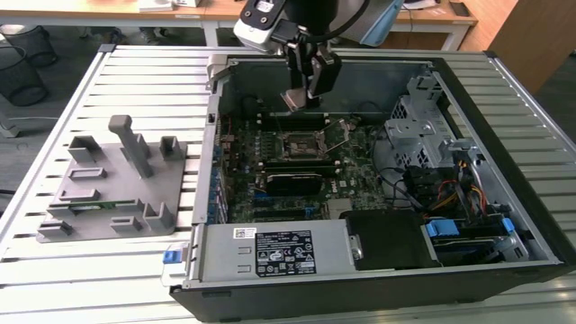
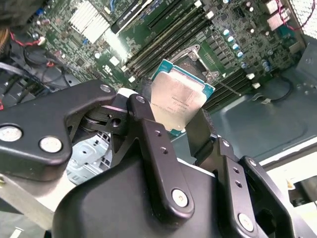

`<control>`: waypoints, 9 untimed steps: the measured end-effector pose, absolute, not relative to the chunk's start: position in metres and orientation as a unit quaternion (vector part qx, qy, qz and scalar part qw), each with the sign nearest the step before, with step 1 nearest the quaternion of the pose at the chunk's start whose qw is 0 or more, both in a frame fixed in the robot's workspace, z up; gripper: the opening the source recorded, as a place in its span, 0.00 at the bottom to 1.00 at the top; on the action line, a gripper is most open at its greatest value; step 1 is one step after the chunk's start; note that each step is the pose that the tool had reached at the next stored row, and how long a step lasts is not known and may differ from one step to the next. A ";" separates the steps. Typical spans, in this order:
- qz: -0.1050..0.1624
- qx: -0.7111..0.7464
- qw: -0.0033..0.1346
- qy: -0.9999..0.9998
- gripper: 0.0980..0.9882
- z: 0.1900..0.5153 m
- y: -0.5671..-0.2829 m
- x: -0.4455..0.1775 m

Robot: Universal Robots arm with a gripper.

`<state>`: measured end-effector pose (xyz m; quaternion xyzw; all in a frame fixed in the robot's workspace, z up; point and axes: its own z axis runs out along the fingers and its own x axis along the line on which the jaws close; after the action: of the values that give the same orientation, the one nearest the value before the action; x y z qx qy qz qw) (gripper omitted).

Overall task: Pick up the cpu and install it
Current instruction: 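Place the cpu into insertion slot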

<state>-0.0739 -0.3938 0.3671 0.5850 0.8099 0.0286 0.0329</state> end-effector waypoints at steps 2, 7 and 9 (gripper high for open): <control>0.028 0.595 0.033 0.802 0.48 0.367 -0.394 -0.074; 0.027 0.620 0.034 0.784 0.48 0.367 -0.393 -0.074; 0.027 0.629 0.034 0.776 0.48 0.367 -0.393 -0.074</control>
<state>-0.0739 -0.3933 0.3665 0.6289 0.7762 0.0268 0.0344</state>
